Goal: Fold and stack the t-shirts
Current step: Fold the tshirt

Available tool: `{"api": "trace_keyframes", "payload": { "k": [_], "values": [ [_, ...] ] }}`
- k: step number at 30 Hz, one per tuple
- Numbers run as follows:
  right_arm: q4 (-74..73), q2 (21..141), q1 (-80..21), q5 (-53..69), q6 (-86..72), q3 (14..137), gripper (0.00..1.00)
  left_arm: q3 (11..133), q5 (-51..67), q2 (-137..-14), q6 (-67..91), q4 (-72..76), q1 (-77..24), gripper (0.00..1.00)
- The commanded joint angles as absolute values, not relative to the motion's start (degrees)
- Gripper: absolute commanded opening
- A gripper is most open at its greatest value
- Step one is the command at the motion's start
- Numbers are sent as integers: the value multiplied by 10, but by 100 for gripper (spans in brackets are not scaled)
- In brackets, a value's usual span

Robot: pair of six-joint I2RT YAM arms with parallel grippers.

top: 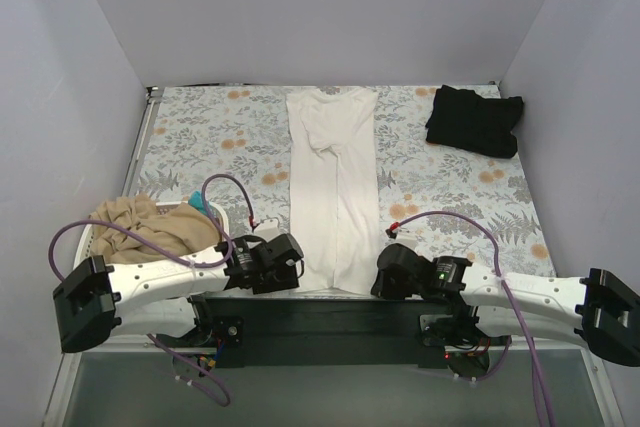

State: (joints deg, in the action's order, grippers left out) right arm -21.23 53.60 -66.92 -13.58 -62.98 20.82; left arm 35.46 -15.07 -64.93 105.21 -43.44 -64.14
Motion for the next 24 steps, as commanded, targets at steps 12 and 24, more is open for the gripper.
{"api": "trace_keyframes", "payload": {
  "k": [12, 24],
  "values": [
    [-265, 528, -673, -147, -636, 190, 16, 321, -136, -682, 1078, -354, -650, 43],
    [-265, 536, -673, -149, -636, 193, 16, 301, -119, -693, 1096, -327, -667, 35]
  ]
}}
